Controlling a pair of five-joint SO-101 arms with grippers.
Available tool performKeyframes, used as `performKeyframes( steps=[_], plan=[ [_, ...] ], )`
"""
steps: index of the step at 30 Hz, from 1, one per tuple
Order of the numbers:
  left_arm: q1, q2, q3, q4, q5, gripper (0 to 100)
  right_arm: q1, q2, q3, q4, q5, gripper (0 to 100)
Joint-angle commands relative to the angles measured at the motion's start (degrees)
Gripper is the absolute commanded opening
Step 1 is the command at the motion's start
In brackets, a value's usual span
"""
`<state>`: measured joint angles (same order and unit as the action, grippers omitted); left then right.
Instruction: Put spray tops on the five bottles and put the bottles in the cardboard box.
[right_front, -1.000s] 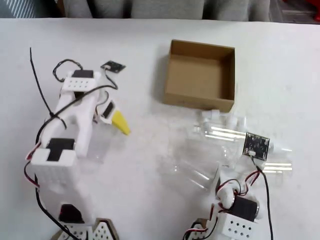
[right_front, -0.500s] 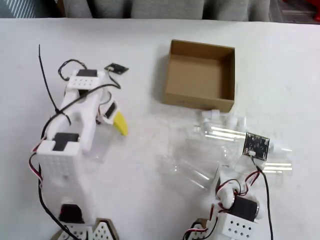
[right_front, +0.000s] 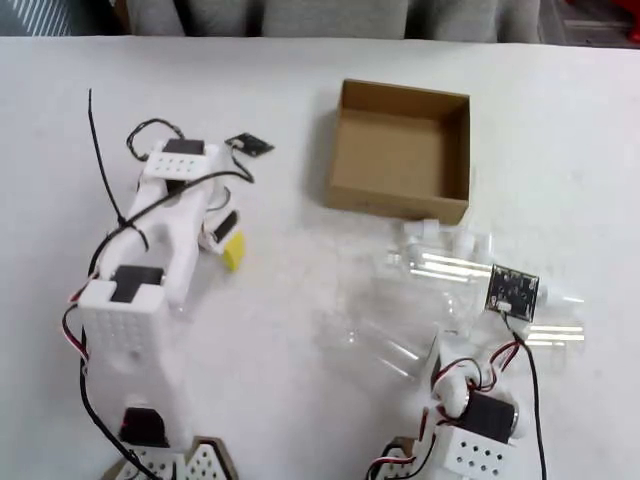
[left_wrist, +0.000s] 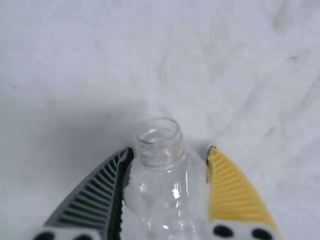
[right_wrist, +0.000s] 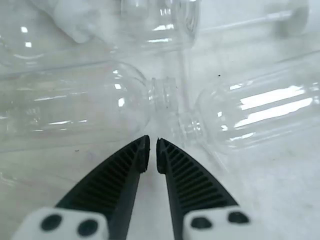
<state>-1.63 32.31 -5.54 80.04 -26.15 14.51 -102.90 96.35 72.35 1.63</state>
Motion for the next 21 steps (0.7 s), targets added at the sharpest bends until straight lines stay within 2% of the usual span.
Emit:
performKeyframes(
  steps=[1,5,9,12,19,21],
  plan=[
    [0.57,-0.57,-2.9,0.44,1.41,10,0.04,-0.31,0.44,0.04,0.35,1.8],
    [0.57,-0.66,-2.99,0.35,4.84,10,1.19,-0.4,0.0,-1.89,0.35,1.8],
    [0.22,-2.86,-1.49,-0.18,6.42,10,7.08,-0.4,-1.93,-7.25,0.35,1.8],
    [0.22,-7.43,4.57,-4.57,7.3,10,9.54,-0.4,-2.9,-11.65,0.35,1.8],
    [0.66,-22.02,23.03,-16.09,7.3,10,9.98,-0.4,-1.05,-20.0,0.79,1.8],
    [0.31,-23.78,25.93,-16.62,7.03,10,9.98,-0.4,-1.14,-22.81,6.15,2.2]
  ],
)
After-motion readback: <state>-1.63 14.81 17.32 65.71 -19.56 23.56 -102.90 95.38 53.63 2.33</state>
